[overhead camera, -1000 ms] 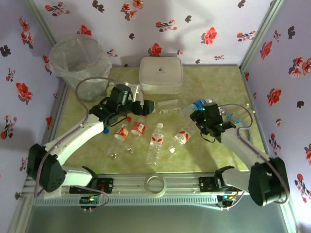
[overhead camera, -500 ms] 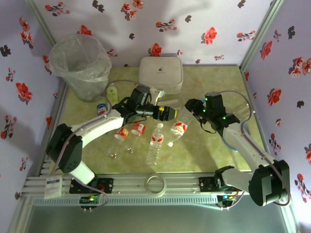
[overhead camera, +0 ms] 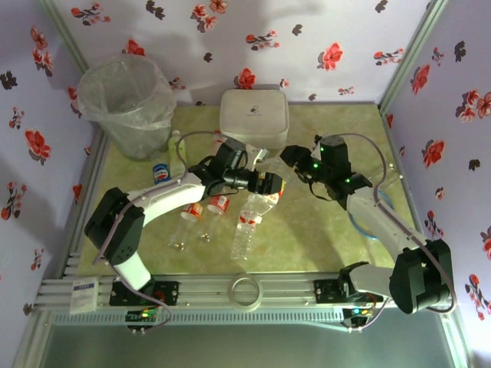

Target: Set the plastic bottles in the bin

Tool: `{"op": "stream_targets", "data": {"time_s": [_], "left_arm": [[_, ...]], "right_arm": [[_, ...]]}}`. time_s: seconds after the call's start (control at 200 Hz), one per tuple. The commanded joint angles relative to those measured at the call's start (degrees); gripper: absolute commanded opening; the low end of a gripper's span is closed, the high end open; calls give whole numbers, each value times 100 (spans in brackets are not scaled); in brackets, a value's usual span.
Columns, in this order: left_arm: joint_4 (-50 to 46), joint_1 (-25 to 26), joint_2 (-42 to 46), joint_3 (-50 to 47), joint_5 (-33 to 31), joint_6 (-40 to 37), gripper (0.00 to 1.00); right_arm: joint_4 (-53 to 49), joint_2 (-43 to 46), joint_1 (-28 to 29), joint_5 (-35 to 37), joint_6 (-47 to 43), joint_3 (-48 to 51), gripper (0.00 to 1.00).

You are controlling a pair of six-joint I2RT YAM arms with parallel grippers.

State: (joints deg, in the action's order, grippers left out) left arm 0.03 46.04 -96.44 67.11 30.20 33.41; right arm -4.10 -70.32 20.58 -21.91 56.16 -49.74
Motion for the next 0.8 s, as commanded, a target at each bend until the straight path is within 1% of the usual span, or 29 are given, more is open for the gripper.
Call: {"op": "stream_targets", "data": {"time_s": [0.0, 0.08, 0.205, 0.355, 0.395, 0.47, 0.53, 0.545, 0.6, 0.665, 0.795], "left_arm": [[17, 56, -68, 285, 79, -49, 80], [-30, 55, -75, 329, 74, -94, 71], [5, 58, -62, 346, 74, -51, 63], [41, 38, -72, 344, 65, -73, 59], [48, 30, -75, 346, 65, -84, 59], [50, -5, -44, 346, 65, -79, 59], [2, -49, 13, 376, 79, -51, 59], [-21, -65, 35, 387, 82, -61, 59], [-109, -127, 167, 421, 92, -149, 59], [-214, -272, 355, 447, 79, -256, 59], [-433, -842, 720, 546, -66, -385, 58]], "right_arm": [[245, -101, 46, -87, 123, -234, 59], [244, -202, 72, -89, 76, -289, 59], [270, -355, 114, -134, 63, -348, 58], [286, -436, 137, -145, 38, -387, 60], [209, -432, 135, -122, -16, -436, 65], [-338, -433, 126, -15, -363, -697, 84], [-955, -335, 107, 301, -718, -931, 97], [-1078, -292, 98, 381, -793, -970, 99], [-1401, -113, 22, 596, -969, -1038, 99], [-1598, 140, -167, 661, -1028, -1013, 99], [-1889, 703, -606, 732, -949, -796, 99]]}}
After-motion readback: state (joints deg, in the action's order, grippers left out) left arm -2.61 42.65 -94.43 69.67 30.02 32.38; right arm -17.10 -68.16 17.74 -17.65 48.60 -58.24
